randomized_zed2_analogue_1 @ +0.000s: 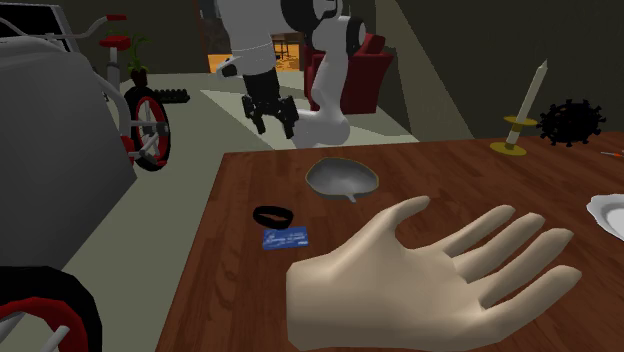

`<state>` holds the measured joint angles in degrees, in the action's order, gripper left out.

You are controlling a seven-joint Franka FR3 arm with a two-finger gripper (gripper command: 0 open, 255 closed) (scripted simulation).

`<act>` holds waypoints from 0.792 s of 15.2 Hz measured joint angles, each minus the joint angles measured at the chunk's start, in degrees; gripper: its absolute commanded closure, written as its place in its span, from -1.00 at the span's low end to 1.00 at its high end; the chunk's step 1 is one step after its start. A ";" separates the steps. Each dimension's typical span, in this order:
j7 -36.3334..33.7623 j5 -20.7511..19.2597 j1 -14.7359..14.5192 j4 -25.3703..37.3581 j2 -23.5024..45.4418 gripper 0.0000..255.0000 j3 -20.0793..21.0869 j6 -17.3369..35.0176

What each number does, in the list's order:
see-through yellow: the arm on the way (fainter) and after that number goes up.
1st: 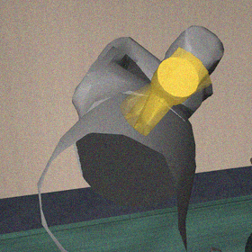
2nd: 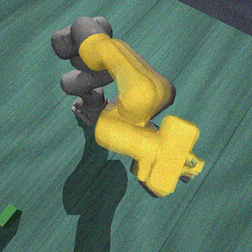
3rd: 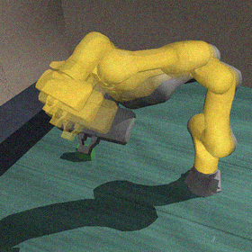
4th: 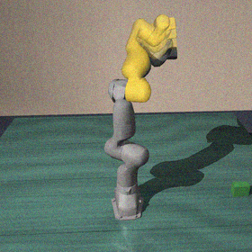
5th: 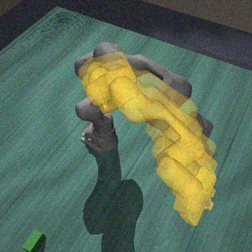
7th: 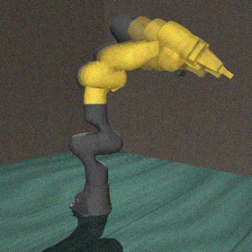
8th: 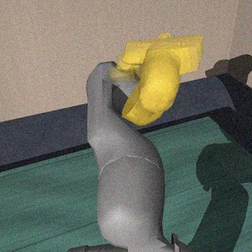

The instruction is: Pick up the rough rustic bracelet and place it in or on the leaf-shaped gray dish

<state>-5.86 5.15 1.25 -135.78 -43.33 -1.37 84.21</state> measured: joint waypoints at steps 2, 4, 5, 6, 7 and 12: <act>0.05 0.03 -0.13 0.59 1.00 -1.00 0.15 0.61; -0.04 0.31 -0.63 1.45 3.79 -1.00 0.92 3.24; -0.15 0.48 -0.92 2.03 5.34 -1.00 1.40 4.62; -0.13 0.53 -1.17 3.26 7.52 -1.00 1.79 6.04; -0.62 0.84 -1.59 3.94 8.82 -1.00 2.57 7.14; -0.64 0.54 -2.55 9.47 18.14 -1.00 4.42 13.15</act>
<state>-6.50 5.69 -1.31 -126.31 -25.19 3.05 97.36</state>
